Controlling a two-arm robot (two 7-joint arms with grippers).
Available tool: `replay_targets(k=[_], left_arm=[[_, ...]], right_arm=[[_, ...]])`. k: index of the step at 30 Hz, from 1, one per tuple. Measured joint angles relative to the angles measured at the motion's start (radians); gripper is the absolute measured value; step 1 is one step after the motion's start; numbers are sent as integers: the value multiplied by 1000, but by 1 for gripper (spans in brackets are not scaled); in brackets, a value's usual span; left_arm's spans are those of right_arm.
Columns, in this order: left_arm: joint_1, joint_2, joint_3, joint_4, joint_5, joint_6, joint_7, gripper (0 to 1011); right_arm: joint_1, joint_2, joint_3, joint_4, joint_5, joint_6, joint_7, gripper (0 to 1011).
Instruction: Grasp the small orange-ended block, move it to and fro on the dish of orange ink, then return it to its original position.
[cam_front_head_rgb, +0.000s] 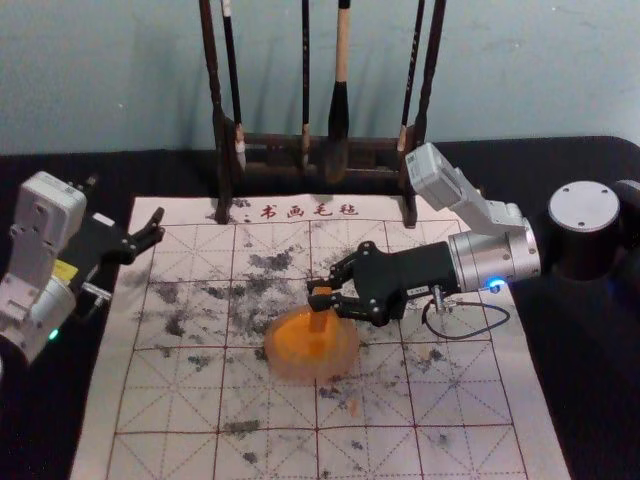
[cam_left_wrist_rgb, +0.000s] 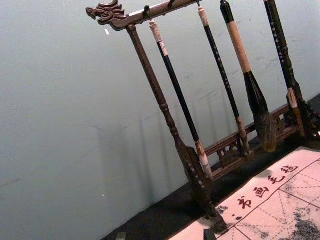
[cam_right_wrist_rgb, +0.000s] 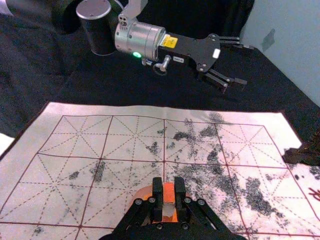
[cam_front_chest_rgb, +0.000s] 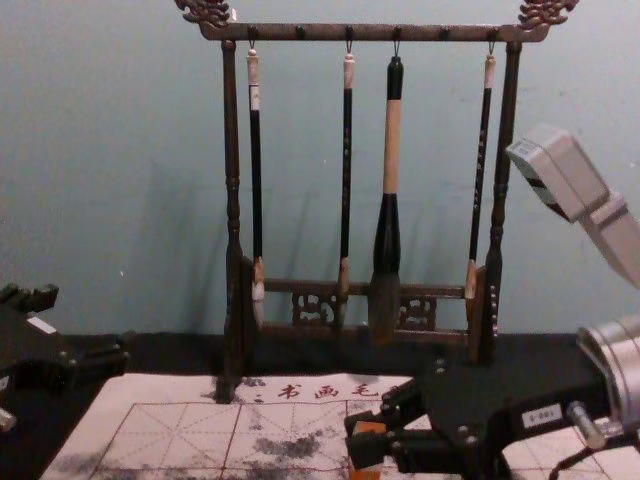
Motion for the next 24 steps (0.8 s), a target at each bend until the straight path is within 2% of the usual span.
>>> replay_targets(k=[15, 24], left_arm=[[0, 0, 0, 0, 0, 0, 0, 1001], [0, 0, 0, 0, 0, 0, 0, 1001]], right_arm=[[25, -43, -6, 77, -36, -45, -31, 147], [29, -57, -2, 98, -48, -57, -33, 147]])
